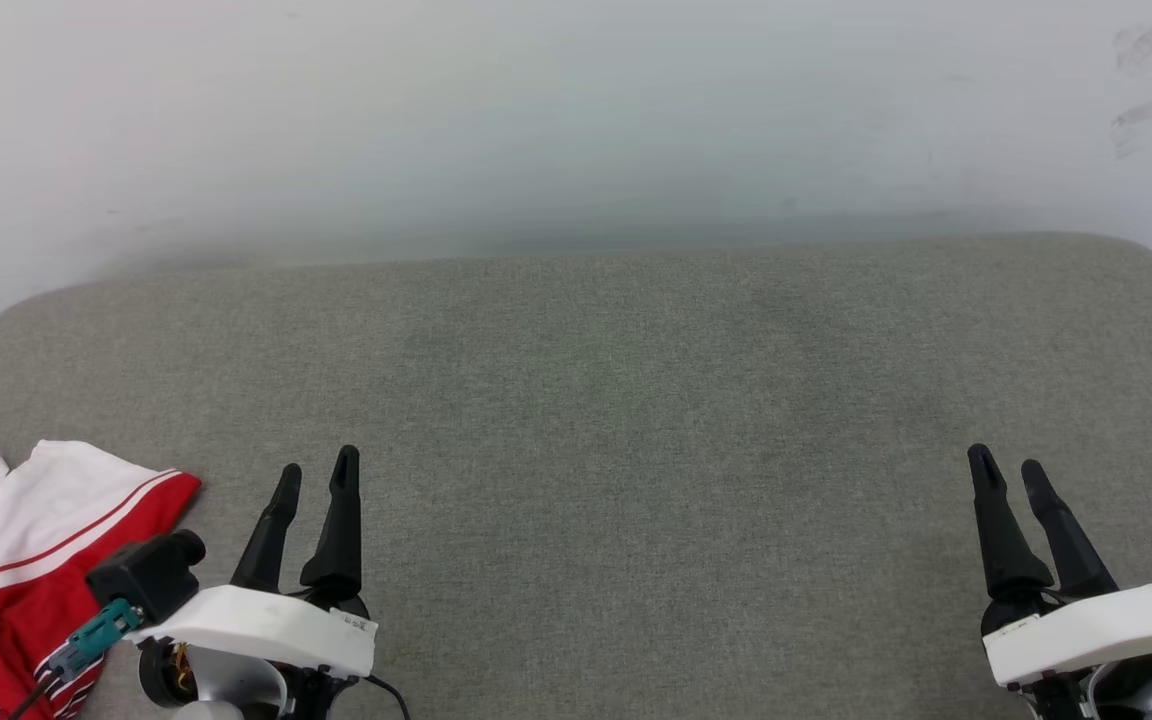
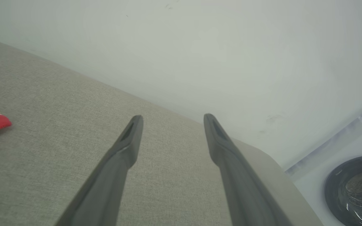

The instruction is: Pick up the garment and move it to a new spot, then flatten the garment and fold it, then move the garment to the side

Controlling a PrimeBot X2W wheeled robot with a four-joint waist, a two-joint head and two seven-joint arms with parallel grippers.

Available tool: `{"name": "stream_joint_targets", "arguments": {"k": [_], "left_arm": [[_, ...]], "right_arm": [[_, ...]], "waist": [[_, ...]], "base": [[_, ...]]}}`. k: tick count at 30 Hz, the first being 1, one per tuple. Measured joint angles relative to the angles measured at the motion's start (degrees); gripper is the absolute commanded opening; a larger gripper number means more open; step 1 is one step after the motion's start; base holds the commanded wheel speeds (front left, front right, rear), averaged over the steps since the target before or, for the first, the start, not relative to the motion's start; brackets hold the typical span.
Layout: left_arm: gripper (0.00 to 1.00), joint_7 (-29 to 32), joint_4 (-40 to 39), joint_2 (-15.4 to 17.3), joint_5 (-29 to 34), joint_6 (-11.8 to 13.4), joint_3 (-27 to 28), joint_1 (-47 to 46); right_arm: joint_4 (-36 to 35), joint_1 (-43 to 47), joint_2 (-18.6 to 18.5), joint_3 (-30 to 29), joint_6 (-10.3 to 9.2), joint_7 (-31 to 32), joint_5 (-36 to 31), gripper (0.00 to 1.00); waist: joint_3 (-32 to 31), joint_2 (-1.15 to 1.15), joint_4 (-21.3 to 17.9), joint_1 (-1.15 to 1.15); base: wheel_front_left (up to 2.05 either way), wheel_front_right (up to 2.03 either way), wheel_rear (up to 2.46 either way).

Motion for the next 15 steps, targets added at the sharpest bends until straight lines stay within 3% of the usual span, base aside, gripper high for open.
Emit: {"name": "stream_joint_targets", "arguments": {"k": [15], "left_arm": [[1.0,-2.15,0.26,0.37,11.32,0.32,-0.57,0.61]], "right_arm": [[-1.22,0.36,-0.21,0.01,0.0,0.9,-10.79,1.0]], "waist": [[-0.31,0.0,-0.04,0.0]], "base": [[0.0,0.0,0.0]]}}
